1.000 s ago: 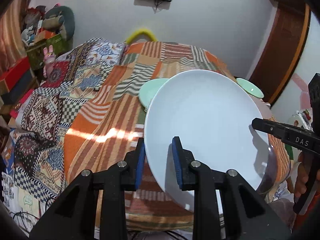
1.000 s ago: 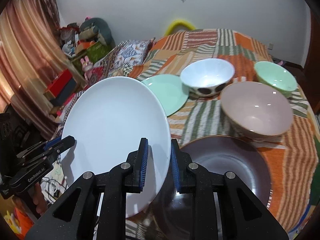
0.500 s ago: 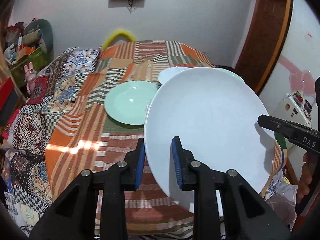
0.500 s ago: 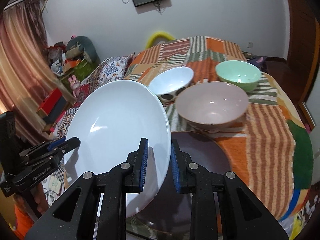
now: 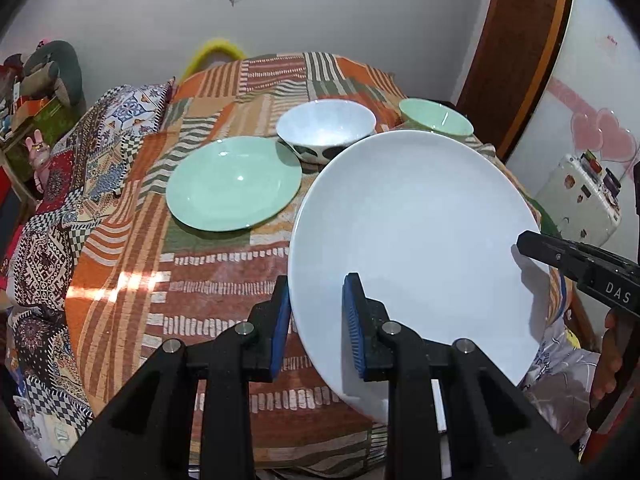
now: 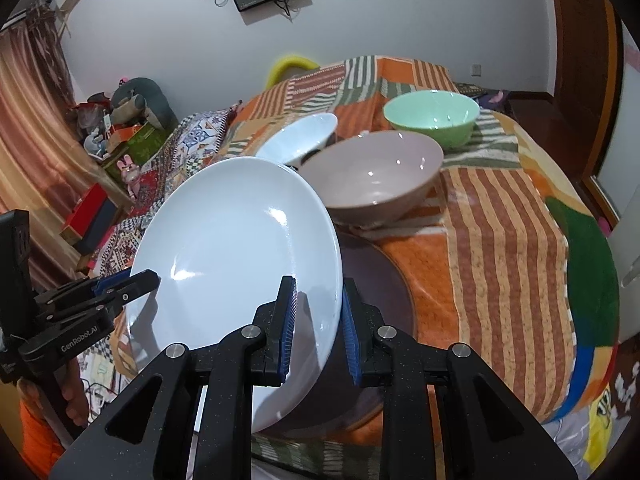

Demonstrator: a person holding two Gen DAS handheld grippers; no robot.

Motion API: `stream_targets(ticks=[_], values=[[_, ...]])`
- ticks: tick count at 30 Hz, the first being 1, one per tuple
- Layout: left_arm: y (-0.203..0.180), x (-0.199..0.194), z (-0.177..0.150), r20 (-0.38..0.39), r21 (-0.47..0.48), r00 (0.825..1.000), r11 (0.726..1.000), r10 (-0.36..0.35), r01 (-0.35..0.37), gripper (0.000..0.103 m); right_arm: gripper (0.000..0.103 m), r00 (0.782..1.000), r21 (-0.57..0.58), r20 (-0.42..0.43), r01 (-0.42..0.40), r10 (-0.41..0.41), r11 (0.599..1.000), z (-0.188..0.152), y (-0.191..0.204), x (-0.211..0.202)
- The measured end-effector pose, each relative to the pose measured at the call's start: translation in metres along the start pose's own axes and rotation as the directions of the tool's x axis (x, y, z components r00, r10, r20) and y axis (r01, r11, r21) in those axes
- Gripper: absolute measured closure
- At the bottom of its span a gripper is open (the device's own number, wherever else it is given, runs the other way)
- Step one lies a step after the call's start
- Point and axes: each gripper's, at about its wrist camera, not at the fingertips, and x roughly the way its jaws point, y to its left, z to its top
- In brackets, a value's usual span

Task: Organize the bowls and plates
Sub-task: 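Carry the white plate over the purple plate with both grippers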

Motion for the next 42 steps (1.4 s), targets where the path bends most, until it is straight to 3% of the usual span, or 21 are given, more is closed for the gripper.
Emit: stream_targets(ticks=[21,42], values=[[-0.023,0.044,-0.011,-0.131,0.067,0.991,0.998,-0.004,0.013,0.077,0.081,0.995,0.061,-0.096,0.046,-0.040,0.997,-0.021,-0.027,0.016],[-0.018,0.071,-0.007,-0.191,0.030,0.981,0.999,-0.023,0.030,0.075,0.081,0.992,0.065,-0.117,0.048,-0.041,0.997,-0.018,-0.032,0.021]])
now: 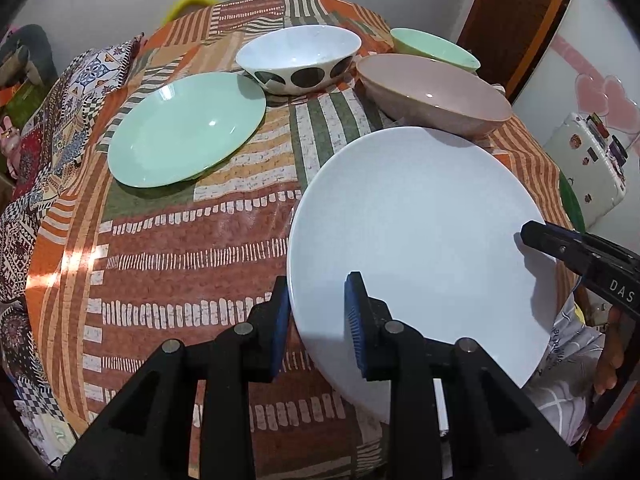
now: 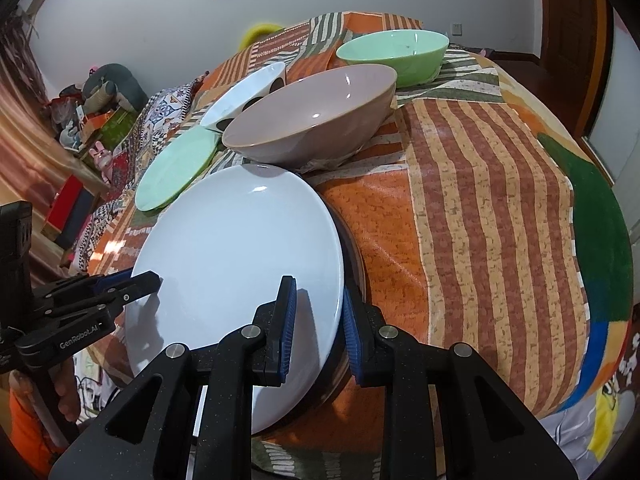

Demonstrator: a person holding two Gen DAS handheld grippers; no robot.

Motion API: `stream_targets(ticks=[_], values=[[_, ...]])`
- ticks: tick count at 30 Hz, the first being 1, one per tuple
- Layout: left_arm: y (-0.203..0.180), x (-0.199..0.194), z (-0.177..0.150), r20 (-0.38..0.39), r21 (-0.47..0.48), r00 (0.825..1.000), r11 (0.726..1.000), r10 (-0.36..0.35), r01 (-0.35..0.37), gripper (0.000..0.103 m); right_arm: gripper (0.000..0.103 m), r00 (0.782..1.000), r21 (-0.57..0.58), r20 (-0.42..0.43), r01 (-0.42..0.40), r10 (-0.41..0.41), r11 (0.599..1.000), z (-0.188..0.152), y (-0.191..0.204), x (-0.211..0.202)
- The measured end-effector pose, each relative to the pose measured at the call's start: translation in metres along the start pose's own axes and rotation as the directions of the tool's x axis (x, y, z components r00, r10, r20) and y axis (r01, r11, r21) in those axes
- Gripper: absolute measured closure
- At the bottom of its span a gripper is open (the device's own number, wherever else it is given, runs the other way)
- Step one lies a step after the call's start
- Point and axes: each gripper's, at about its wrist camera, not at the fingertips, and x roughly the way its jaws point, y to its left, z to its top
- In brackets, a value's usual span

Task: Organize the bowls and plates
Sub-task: 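Carry the white plate over the purple plate with both grippers, then lower the white plate onto the purple plate and open both grippers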

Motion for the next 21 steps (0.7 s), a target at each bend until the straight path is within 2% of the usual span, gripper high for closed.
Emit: stream_targets(ticks=[4,17,19,21], values=[[-0.005,0.002,0.000,0.013,0.032,0.999,0.999,0.030,-0.031,0.075,0.081,1.000,-0.005,0.001,0.006,-0.006,1.000,0.001,0.001,0.001],[-0.006,0.002,-0.002,0.013,0.034,1.000,0.999,0.003,-0.004,0.075,0.081,1.000,-0.026,0.006,0.021,-0.021,0.999,0.001,0.002,-0.004],[-0.008,0.000,-0.002,0.022,0.041,1.000,0.999,-0.001,0.000,0.075,0.078,0.998,-0.034,0.015,0.067,-0.066,0.997,0.000,0.002,-0.007],[-0.009,-0.003,-0.002,0.034,0.048,0.999,0.999,0.003,-0.005,0.075,0.070,0.995,-0.056,0.037,0.090,-0.088,0.994,0.000,0.003,-0.011]])
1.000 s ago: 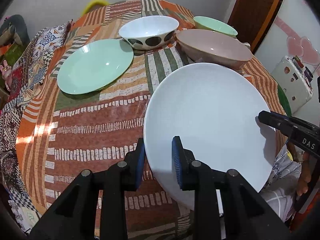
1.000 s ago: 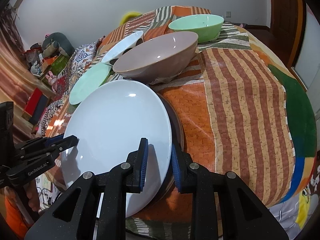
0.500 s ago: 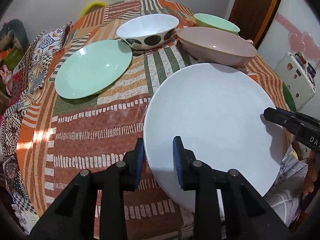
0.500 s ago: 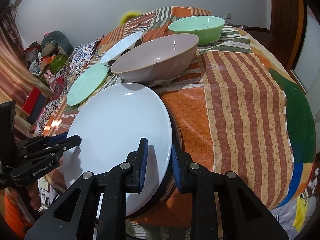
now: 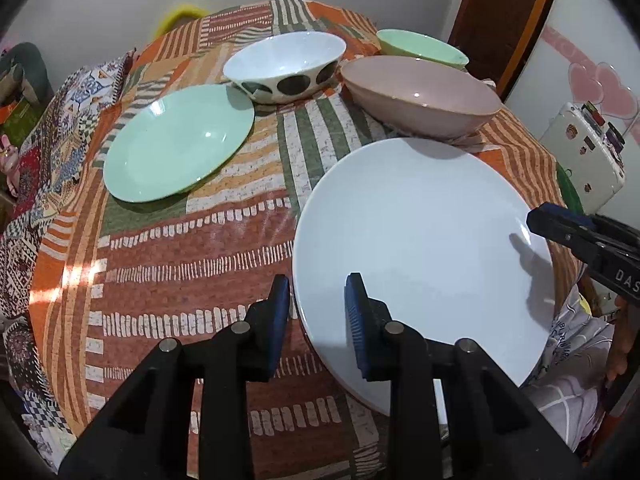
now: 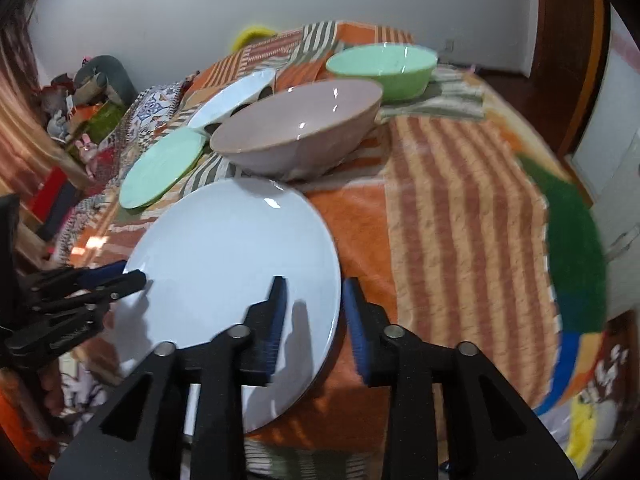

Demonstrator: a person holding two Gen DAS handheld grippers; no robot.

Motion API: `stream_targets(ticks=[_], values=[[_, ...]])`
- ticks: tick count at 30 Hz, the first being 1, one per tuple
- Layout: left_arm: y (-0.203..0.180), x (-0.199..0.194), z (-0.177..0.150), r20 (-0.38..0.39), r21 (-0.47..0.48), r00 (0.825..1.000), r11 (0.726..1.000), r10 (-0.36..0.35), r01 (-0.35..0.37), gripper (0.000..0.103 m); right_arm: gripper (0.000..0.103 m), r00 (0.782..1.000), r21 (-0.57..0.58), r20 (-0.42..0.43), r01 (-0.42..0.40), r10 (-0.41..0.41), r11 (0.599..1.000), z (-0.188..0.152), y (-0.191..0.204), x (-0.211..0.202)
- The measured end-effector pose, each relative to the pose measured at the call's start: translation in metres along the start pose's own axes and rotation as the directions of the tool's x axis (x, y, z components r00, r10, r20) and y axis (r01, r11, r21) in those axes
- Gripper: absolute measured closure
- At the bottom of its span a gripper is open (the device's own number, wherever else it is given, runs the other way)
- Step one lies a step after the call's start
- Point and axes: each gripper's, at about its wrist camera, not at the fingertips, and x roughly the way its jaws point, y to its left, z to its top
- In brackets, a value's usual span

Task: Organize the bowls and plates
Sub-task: 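Lower the white plate onto the purple plate and open both grippers, then move both grippers to the mint green plate rim and close them on it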

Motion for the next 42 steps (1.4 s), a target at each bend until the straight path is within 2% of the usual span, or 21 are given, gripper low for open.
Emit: stream_targets(ticks=[4,12,14,17,19,21,25,31,42], values=[[0.003,-0.006,0.001,0.012,-0.012,1.000,1.000,0.000,0.000,0.075,0.069,1.000,-0.014,0.016,0.006,-0.006,1.000,0.001,0.001,-0.006],[0.011,-0.041,0.005,0.117,-0.012,0.993,0.999,0.034,-0.033,0.071,0.069,0.998,-0.027,0.051,-0.021,0.022,0.999,0.011,0.013,-0.015],[0.016,-0.050,0.007,0.144,-0.021,0.989,0.999,0.039,-0.037,0.068,0.067,0.997,-0.040,0.062,-0.032,0.034,0.999,0.015,0.019,-0.018],[0.024,-0.063,0.012,0.192,-0.041,0.979,0.997,0.067,-0.060,0.057,0.062,0.994,-0.061,0.085,-0.056,0.061,0.997,0.023,0.031,-0.021],[0.033,-0.071,0.016,0.233,-0.064,0.967,0.994,0.101,-0.088,0.045,0.059,0.992,-0.072,0.099,-0.072,0.079,0.995,0.029,0.038,-0.023],[0.044,-0.078,0.020,0.259,-0.089,0.957,0.990,0.127,-0.108,0.040,0.055,0.990,-0.085,0.115,-0.077,0.086,0.993,0.037,0.046,-0.023],[0.070,-0.086,0.028,0.293,-0.150,0.942,0.981,0.165,-0.125,0.035,0.054,0.985,-0.111,0.133,-0.097,0.111,0.989,0.051,0.063,-0.019],[0.108,-0.086,0.040,0.310,-0.218,0.929,0.966,0.200,-0.135,0.034,0.054,0.982,-0.137,0.115,-0.135,0.151,0.981,0.068,0.088,0.000],[0.166,-0.051,0.062,0.256,-0.268,0.935,0.948,0.244,-0.174,0.034,0.054,0.981,-0.157,0.037,-0.184,0.192,0.970,0.101,0.122,0.049]])
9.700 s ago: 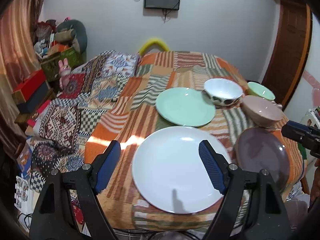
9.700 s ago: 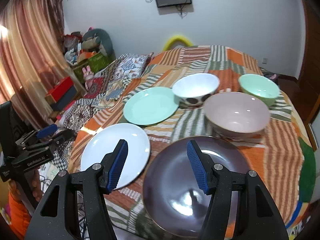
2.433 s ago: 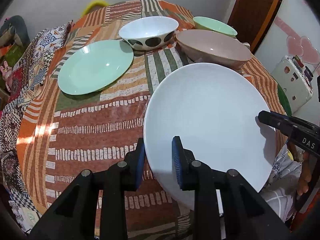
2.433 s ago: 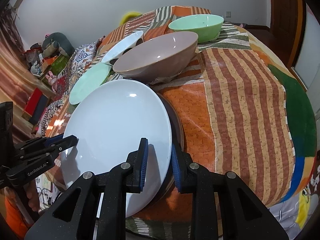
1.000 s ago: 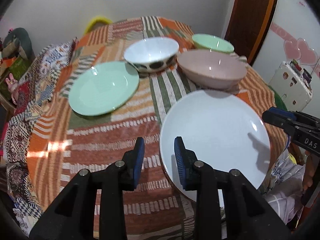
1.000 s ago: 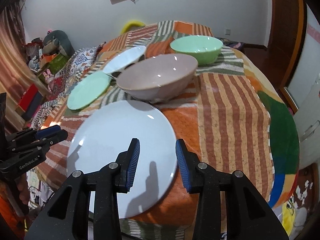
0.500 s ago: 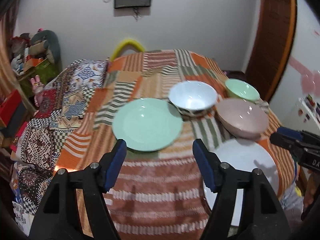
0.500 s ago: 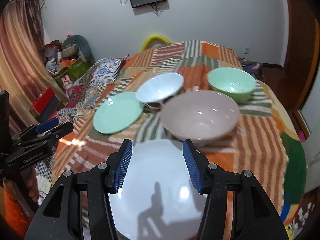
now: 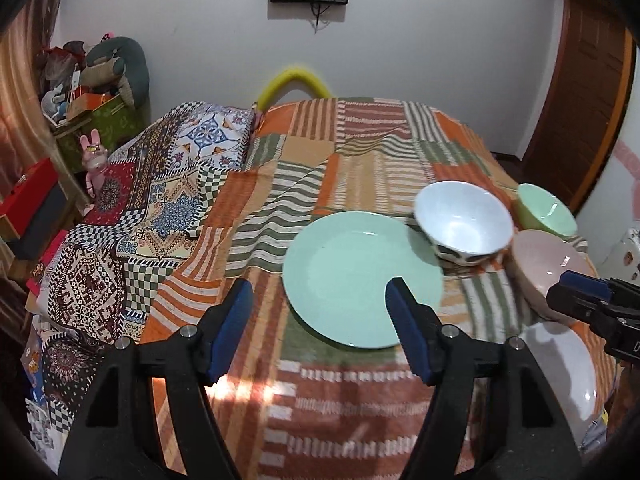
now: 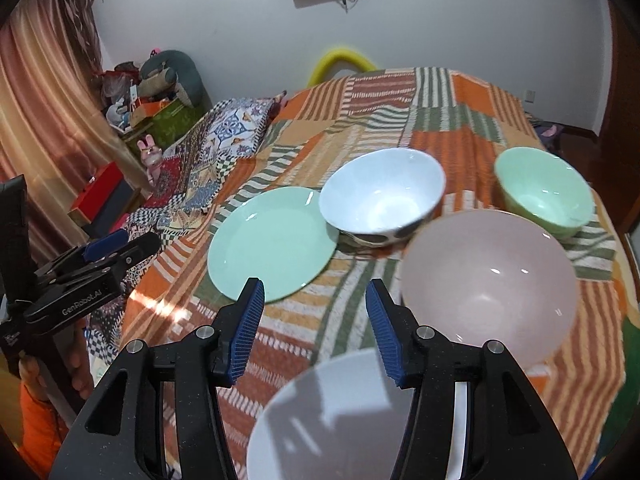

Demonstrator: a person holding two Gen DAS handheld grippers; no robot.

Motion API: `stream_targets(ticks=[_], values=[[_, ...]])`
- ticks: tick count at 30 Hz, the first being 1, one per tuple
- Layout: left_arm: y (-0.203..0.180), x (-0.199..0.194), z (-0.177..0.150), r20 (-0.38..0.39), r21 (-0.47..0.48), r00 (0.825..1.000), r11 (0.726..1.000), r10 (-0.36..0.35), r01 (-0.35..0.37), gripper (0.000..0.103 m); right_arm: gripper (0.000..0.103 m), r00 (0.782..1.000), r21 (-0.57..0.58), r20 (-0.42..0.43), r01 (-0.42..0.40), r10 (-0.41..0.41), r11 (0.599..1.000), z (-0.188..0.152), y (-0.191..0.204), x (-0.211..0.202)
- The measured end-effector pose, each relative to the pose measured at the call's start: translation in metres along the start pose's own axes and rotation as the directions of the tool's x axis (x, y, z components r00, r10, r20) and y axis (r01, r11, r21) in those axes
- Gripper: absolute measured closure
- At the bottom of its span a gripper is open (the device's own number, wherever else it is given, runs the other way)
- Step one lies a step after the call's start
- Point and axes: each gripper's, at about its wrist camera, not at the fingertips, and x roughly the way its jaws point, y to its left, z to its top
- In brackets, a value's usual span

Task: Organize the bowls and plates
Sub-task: 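Move both grippers to the mint green plate rim and close them on it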

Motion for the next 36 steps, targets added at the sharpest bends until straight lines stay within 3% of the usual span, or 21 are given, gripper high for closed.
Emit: stream_targets(ticks=[18,23,27,36], values=[[0.034,0.120,0.016,-0.141,0.016,0.990,0.999,-0.027,0.029,0.035,0.054,0.985,0.022,-0.170,0.015,-0.011,1.000,0.025,-0.004,0.086],[0.037,0.143,0.019,-0.172,0.019,0.983,0.998,-0.056,0.060,0.051,0.054,0.980,-0.017,-0.191,0.050,-0.053,0.999,0.029,0.001,0.100],[0.039,0.156,0.022,-0.190,0.009,0.978,0.996,-0.088,0.091,0.066,0.063,0.977,-0.012,-0.208,0.037,-0.039,0.999,0.032,0.003,0.108],[0.037,0.177,0.019,-0.235,0.008,0.964,0.991,-0.128,0.134,0.073,0.065,0.959,-0.031,-0.276,0.052,-0.059,0.998,0.028,0.005,0.134]])
